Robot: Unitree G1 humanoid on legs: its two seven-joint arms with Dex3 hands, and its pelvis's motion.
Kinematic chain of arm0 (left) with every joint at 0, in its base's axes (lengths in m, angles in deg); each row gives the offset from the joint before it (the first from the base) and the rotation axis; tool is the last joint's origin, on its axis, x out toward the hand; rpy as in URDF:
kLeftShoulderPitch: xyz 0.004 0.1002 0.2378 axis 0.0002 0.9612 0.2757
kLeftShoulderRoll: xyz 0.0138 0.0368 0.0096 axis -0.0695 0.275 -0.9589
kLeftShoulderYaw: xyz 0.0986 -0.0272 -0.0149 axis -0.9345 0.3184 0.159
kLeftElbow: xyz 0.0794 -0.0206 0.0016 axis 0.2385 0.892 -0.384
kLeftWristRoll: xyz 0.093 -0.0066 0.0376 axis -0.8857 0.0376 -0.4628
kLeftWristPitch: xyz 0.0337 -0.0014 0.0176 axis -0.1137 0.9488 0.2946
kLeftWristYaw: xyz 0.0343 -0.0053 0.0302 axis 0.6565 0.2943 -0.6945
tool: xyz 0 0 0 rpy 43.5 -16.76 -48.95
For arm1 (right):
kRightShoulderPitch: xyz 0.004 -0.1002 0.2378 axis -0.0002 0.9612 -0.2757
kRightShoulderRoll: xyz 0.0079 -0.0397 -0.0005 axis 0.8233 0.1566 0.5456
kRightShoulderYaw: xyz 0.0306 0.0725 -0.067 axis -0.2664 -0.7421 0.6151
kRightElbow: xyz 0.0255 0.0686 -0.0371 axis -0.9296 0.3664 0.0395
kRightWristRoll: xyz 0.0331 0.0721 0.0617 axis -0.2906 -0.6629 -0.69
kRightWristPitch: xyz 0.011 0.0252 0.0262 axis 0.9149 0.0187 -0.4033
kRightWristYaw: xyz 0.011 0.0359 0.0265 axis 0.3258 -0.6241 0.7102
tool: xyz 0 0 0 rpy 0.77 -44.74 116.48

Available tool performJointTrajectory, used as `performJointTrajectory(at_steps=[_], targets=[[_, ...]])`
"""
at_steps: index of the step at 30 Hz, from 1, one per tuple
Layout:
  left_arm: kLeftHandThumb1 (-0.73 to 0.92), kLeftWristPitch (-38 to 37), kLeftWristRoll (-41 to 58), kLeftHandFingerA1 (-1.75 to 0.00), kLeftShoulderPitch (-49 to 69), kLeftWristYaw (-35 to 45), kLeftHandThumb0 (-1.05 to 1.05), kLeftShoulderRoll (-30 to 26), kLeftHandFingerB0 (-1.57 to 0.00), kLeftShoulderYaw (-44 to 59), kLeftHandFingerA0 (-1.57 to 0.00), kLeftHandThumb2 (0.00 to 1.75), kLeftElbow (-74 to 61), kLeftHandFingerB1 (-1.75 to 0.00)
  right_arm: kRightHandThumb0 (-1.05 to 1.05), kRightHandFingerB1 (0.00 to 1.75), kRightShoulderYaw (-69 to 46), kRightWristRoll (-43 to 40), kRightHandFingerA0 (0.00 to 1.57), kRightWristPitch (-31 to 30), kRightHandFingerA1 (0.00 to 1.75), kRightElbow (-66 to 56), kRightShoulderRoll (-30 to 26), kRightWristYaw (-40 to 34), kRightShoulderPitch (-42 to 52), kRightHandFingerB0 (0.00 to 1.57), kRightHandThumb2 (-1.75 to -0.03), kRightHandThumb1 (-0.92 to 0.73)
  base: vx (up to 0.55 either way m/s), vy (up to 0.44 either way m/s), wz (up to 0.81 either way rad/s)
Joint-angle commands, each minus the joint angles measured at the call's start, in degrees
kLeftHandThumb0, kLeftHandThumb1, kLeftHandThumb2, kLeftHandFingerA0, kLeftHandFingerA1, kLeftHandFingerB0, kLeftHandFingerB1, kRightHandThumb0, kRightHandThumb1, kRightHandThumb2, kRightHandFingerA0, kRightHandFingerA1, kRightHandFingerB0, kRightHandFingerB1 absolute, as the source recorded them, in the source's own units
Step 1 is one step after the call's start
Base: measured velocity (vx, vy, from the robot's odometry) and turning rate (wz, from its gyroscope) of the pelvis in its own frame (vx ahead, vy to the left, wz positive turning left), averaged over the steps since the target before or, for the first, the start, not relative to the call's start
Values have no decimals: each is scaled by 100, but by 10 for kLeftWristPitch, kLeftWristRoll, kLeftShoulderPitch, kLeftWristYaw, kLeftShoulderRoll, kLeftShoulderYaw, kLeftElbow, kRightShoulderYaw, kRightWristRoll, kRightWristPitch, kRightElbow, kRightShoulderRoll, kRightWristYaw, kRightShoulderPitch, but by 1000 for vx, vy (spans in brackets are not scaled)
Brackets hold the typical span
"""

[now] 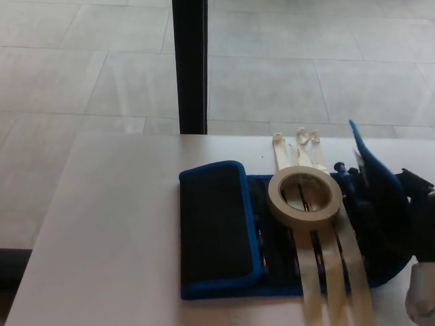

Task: The robot uses its right hand to open a black folded toolkit cover kept in the middle of the desk

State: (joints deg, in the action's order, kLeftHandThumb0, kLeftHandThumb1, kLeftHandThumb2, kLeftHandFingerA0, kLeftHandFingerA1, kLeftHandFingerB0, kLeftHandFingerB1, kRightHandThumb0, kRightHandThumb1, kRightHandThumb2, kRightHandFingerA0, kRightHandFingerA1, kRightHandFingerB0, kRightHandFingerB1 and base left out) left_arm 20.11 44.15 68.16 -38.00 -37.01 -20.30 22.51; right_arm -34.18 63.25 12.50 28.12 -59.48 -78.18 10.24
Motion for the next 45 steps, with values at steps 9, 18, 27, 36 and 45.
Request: performJointTrajectory(at_steps=[9,18,27,36,45], targets=[[29,34,26,-99,14,-25,-70,-15,-5,22,-41,134,3,-80,-27,73,-482,-422,104,-92,98,-25,-44,90,45,80,-72,-65,0,0,0],[22,27,17,-123,14,-26,-105,-17,-9,16,-61,143,10,-95,-26,53,-577,-456,75,-177,96,10,-46,113,47,3,-99,-52,0,0,0],[28,29,20,-112,16,-24,-89,-18,0,19,-54,140,4,-83,-45,41,-622,-443,69,-231,153,-24,-92,158,33,14,-62,-75,0,0,0],[28,32,22,-97,20,-23,-67,-22,-10,23,-43,130,7,-80,-52,40,-674,-422,78,-235,165,89,-330,282,35,21,-64,-65,0,0,0],[25,32,15,-117,18,-21,-101,-28,0,19,-55,143,8,-88,-53,92,-687,-417,97,-200,125,239,-366,305,123,71,-98,-56,0,0,0]])
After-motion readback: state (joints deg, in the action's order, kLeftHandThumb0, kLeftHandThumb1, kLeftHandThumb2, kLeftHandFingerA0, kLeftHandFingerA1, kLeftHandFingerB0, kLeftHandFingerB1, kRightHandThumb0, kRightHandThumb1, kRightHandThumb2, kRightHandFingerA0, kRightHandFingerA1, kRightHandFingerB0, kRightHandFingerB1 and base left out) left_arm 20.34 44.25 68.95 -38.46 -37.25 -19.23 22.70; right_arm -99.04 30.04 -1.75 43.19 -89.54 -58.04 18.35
